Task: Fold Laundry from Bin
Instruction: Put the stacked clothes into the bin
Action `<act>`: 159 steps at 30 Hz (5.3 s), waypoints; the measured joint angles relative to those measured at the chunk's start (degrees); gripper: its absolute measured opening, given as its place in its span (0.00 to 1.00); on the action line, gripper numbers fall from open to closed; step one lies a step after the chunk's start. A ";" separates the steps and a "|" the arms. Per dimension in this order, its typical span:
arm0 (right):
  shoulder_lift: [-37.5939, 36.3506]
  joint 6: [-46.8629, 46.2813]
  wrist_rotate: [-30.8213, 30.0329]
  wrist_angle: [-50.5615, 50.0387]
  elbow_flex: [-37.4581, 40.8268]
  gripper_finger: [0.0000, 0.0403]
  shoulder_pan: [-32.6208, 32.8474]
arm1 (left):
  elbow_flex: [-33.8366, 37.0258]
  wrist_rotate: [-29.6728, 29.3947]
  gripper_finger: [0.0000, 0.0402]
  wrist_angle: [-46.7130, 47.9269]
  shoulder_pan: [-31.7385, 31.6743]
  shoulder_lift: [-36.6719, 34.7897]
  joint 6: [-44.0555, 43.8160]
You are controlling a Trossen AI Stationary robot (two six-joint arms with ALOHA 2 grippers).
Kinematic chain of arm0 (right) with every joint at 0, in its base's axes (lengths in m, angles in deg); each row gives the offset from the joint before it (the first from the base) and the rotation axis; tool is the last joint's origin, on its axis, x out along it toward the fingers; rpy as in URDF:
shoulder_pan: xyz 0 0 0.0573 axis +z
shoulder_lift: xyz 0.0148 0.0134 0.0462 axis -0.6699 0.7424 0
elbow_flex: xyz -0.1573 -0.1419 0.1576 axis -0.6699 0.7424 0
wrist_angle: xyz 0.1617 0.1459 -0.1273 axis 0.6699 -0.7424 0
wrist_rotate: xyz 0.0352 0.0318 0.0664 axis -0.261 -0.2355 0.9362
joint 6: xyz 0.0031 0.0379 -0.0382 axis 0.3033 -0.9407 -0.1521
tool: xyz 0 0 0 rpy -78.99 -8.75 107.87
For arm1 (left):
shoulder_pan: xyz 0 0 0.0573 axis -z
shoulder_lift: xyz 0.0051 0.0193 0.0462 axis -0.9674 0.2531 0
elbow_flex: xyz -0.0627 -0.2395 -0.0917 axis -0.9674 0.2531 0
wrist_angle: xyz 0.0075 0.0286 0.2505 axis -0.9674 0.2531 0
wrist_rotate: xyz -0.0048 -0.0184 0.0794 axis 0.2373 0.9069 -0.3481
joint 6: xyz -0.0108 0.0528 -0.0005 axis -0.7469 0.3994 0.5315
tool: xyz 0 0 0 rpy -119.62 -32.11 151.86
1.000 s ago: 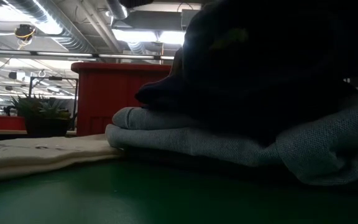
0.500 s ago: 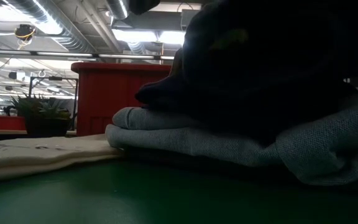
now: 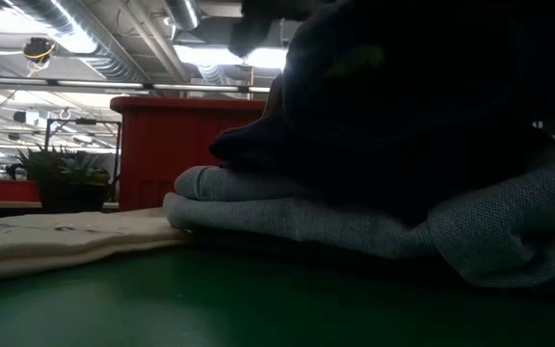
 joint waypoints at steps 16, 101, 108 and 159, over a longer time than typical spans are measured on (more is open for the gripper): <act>0.06 -3.89 5.41 12.86 3.89 0.41 6.68 | 0.00 0.32 0.18 -0.05 -9.15 0.00 7.45; -2.82 -42.15 14.85 16.53 19.56 0.80 16.44 | -0.04 20.27 0.56 18.55 -18.90 14.62 -7.57; -3.75 -52.53 12.86 28.84 28.27 0.80 17.17 | -0.15 23.86 0.56 16.36 -20.15 19.31 -7.52; 0.79 -70.46 -15.23 92.07 67.95 0.80 8.71 | 0.08 35.88 0.56 11.92 -20.47 21.24 -11.54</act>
